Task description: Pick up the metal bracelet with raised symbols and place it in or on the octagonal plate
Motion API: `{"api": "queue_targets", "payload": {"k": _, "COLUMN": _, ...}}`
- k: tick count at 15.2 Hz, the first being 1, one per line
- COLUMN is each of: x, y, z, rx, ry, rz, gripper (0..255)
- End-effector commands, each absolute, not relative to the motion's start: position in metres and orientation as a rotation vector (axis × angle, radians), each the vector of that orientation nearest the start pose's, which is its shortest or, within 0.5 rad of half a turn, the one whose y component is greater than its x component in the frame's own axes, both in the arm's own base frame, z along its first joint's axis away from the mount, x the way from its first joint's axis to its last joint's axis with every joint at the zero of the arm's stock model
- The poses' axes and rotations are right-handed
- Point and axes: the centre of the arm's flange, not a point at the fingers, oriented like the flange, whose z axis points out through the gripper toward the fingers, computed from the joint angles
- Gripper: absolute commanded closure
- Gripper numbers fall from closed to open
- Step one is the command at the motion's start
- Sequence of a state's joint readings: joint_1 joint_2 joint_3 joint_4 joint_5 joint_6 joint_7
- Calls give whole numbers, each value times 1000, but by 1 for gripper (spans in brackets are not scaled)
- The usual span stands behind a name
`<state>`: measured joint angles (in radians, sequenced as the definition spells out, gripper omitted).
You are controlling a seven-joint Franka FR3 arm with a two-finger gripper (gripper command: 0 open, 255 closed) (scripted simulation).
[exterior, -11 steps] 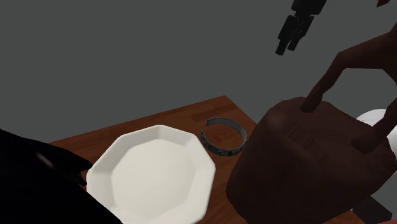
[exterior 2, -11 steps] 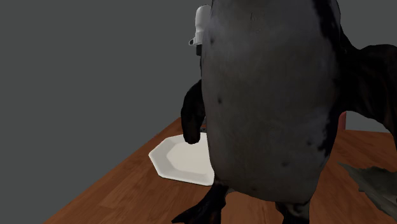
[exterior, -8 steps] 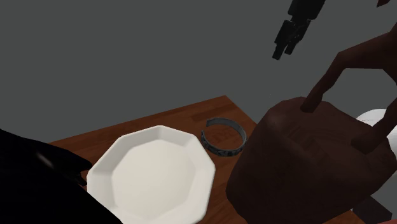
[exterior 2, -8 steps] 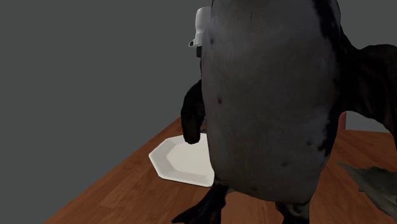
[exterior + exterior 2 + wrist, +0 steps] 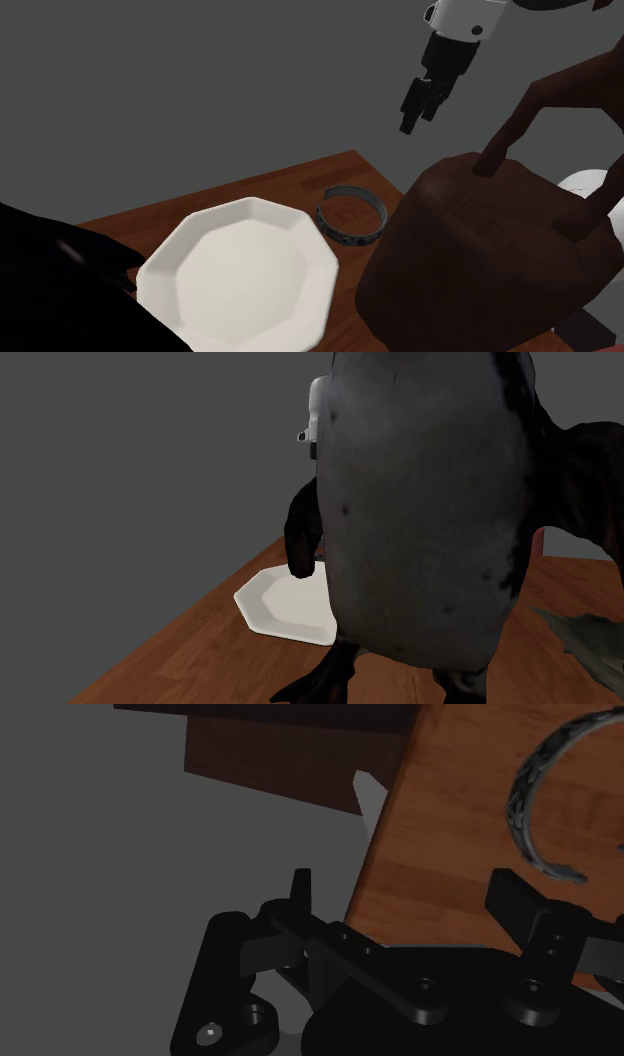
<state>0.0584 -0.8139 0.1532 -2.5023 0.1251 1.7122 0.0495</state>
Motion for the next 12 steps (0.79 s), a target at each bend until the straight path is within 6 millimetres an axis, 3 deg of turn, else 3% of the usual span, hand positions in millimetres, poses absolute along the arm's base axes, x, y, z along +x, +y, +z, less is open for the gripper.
{"api": "queue_targets", "payload": {"k": 1, "x": 297, "y": 108, "z": 523, "rx": -3125, "ry": -161, "rz": -31, "gripper": 0}}
{"api": "queue_targets", "payload": {"k": 10, "x": 280, "y": 204, "z": 452, "rx": -3137, "ry": -196, "rz": -42, "gripper": 0}}
{"api": "queue_targets", "payload": {"k": 12, "x": 280, "y": 207, "z": 444, "rx": -3138, "ry": -197, "rz": -42, "gripper": 0}}
